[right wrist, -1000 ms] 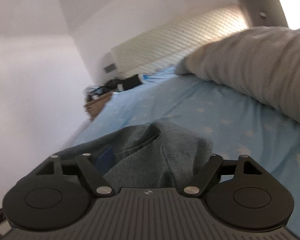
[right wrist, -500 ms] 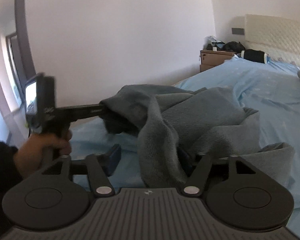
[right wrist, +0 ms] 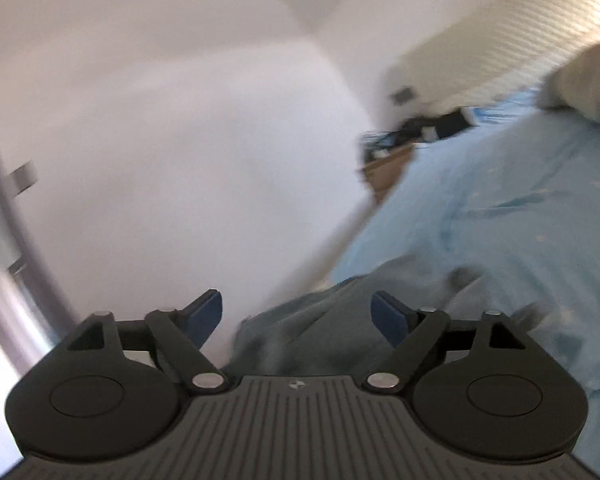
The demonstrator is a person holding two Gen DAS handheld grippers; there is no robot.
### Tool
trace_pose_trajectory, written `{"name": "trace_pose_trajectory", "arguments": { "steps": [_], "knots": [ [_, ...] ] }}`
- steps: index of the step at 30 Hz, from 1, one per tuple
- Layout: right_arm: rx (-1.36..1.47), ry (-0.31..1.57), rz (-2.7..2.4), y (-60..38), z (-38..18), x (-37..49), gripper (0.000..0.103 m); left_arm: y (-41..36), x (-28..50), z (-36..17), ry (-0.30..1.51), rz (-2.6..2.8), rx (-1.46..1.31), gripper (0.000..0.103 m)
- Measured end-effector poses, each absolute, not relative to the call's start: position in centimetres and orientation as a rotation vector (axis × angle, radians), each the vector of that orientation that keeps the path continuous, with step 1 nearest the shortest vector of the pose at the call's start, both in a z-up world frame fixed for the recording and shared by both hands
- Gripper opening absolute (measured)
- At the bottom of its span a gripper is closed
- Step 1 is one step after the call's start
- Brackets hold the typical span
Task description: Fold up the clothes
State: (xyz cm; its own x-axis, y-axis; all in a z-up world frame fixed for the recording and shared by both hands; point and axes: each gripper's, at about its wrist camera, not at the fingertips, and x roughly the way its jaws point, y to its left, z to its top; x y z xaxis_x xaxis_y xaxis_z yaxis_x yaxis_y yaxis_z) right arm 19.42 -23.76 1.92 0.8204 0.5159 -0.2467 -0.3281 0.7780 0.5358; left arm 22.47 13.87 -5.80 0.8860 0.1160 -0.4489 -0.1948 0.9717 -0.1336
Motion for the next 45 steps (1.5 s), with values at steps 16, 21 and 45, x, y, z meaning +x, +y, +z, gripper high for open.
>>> {"name": "trace_pose_trajectory", "arguments": {
  "steps": [16, 21, 45],
  "knots": [
    [0.071, 0.951, 0.309, -12.9, 0.4, 45.8, 0.092, 15.2, 21.8, -6.2, 0.457, 0.132, -0.22, 0.018],
    [0.027, 1.08, 0.237, -14.3, -3.0, 47.6, 0.092, 15.8, 21.7, -6.3, 0.458, 0.118, -0.243, 0.018],
    [0.24, 0.865, 0.349, -16.3, 0.8, 39.5, 0.013, 16.3, 21.1, -6.1, 0.461, 0.091, -0.293, 0.018]
  ]
}}
